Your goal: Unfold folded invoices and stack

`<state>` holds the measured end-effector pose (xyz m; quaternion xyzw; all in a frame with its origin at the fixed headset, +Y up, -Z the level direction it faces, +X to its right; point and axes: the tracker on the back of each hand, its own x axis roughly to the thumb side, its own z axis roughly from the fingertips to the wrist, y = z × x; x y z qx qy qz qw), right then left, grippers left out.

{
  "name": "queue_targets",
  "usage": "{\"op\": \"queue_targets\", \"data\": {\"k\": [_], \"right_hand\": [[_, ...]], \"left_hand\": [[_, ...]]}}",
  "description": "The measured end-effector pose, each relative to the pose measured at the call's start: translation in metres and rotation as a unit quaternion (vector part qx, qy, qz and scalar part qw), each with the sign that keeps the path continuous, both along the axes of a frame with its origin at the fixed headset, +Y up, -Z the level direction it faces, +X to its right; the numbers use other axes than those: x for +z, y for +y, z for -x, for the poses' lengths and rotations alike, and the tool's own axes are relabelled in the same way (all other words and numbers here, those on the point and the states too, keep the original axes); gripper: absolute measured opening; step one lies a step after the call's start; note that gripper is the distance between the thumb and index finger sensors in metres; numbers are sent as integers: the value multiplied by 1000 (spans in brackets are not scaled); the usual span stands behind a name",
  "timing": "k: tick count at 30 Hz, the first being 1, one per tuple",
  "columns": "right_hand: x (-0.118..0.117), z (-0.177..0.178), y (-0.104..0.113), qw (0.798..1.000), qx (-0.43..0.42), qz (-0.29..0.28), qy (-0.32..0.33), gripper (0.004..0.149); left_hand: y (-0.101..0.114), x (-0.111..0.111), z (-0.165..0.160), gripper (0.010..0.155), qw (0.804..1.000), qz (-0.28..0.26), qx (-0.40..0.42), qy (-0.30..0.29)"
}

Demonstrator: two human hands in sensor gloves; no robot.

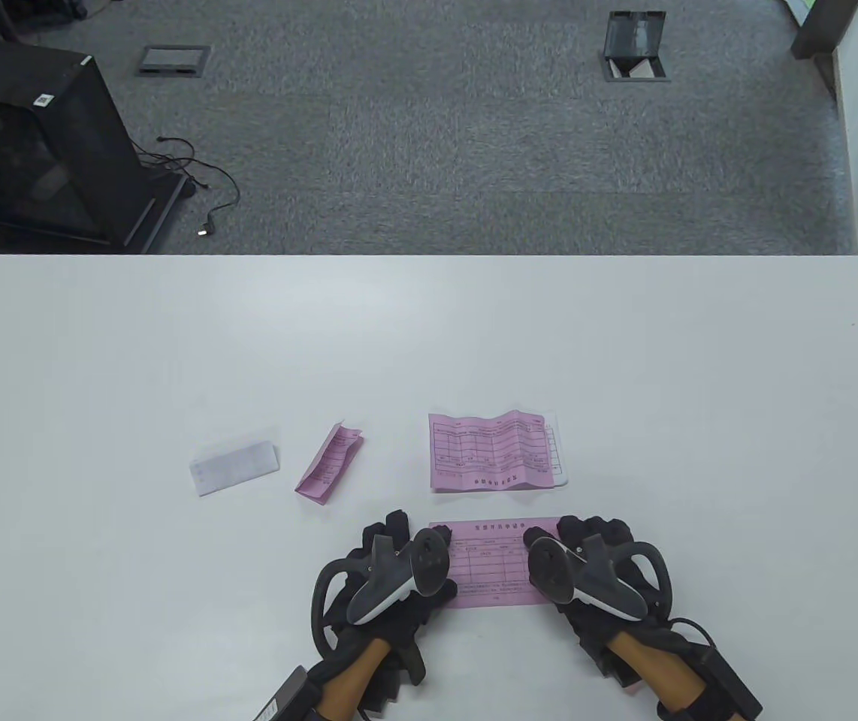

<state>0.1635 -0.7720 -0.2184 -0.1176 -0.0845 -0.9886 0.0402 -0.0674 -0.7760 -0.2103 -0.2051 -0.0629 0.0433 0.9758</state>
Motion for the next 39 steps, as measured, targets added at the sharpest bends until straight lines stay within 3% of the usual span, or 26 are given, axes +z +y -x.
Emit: {"op": "queue_targets", "data": {"k": [11, 27, 33, 39], "right_hand": [[-1, -24, 0, 1000, 0, 1, -24, 58], [-1, -28, 0, 999, -10, 2, -36, 59], [-6, -37, 1, 992, -108, 5, -71, 67], [-11, -29, -7, 994, -54, 41, -81, 77]], "left_hand": [[0, 0, 0, 73, 1000, 0, 0, 0], [0, 0, 0, 74, 1000, 0, 0, 0], [0, 0, 0, 74, 1000, 2, -3, 5], [0, 0, 1, 74, 1000, 2, -4, 4]]}}
